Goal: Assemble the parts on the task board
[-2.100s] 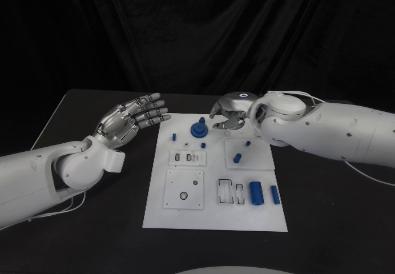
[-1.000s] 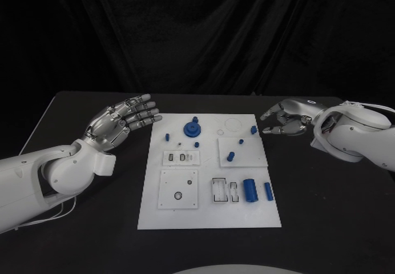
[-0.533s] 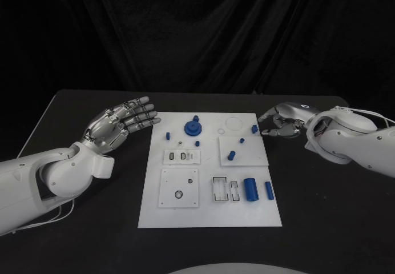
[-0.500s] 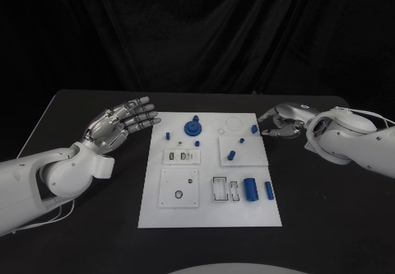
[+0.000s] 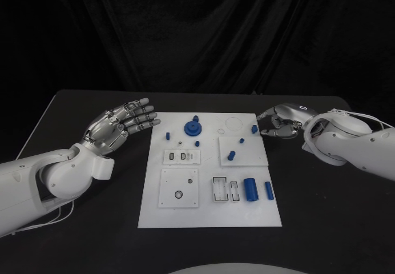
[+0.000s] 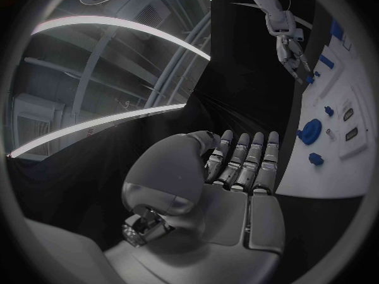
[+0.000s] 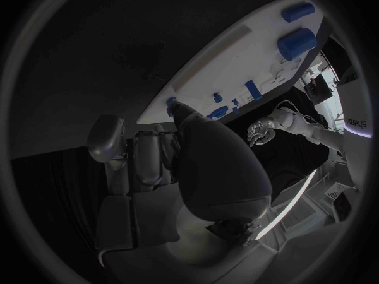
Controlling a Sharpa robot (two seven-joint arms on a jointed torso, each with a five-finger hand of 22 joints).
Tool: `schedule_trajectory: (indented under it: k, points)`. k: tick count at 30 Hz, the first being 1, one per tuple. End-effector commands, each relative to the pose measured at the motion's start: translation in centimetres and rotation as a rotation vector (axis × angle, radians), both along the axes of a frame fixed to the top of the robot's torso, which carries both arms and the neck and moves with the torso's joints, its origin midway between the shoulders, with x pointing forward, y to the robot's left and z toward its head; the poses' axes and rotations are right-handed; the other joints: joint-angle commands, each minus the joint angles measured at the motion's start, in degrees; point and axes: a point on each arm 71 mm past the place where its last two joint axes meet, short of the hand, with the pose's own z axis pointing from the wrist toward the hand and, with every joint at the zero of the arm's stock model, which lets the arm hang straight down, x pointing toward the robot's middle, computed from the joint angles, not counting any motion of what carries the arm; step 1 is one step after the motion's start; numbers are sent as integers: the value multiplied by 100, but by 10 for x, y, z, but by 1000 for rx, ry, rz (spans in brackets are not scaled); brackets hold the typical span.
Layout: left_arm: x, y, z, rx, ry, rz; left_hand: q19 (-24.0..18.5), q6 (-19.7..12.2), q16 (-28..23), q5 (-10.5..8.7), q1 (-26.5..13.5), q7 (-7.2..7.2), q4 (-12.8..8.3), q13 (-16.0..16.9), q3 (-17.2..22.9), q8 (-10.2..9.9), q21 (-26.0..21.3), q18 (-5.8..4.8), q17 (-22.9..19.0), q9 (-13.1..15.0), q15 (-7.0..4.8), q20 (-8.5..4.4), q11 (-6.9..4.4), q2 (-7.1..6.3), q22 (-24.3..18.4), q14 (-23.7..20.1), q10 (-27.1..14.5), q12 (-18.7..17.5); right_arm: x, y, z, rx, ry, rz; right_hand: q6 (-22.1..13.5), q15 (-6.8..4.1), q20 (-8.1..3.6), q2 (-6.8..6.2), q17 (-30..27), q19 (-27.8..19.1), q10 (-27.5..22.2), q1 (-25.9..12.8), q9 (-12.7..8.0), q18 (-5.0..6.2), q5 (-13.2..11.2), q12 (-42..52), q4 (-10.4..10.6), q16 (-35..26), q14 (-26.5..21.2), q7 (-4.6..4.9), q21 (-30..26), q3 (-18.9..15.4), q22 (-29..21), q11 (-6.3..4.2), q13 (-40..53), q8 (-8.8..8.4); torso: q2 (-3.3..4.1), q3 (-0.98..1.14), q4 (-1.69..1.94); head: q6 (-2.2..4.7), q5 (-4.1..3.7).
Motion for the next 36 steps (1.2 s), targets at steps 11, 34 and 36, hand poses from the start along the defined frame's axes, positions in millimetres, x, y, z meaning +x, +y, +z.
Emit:
schedule_trajectory:
  k: [11, 34, 36]
  points:
    - [0, -2, -2, -18, -1, -10, 16, 8, 39, 33, -60, 14, 7, 6, 46, 25, 40, -32, 7, 4, 18, -4, 0, 5, -3, 41, 28, 26, 4, 9, -8, 5, -7, 17, 239, -22, 6, 24, 12, 3, 51, -5, 36, 27, -64, 16, 61, -10, 22, 39, -38, -6, -7, 35, 73, 123, 3, -5, 4, -12, 6]
    - [-2, -2, -8, -18, 15, -16, 15, -1, 41, 31, -65, 15, 8, 5, 55, 22, 41, -32, 6, 3, 18, -3, 0, 7, -3, 39, 26, 25, 10, 16, -16, 7, -9, 24, 812, 22, 40, 52, 19, 74, 134, 77, 231, 27, -59, 73, -3, -33, 60, 126, -112, 22, -6, 98, 161, 450, 3, -3, 2, -41, 30]
    - [-2, -2, -9, -18, 16, -16, 15, -1, 41, 31, -65, 15, 8, 5, 55, 22, 41, -32, 6, 3, 18, -3, 0, 7, -3, 39, 26, 25, 10, 17, -15, 10, -11, 25, 877, 24, 42, 61, 18, 79, 139, 85, 271, 27, -50, 77, -10, -36, 61, 125, -117, 25, -4, 99, 169, 492, 3, -3, 2, -41, 30]
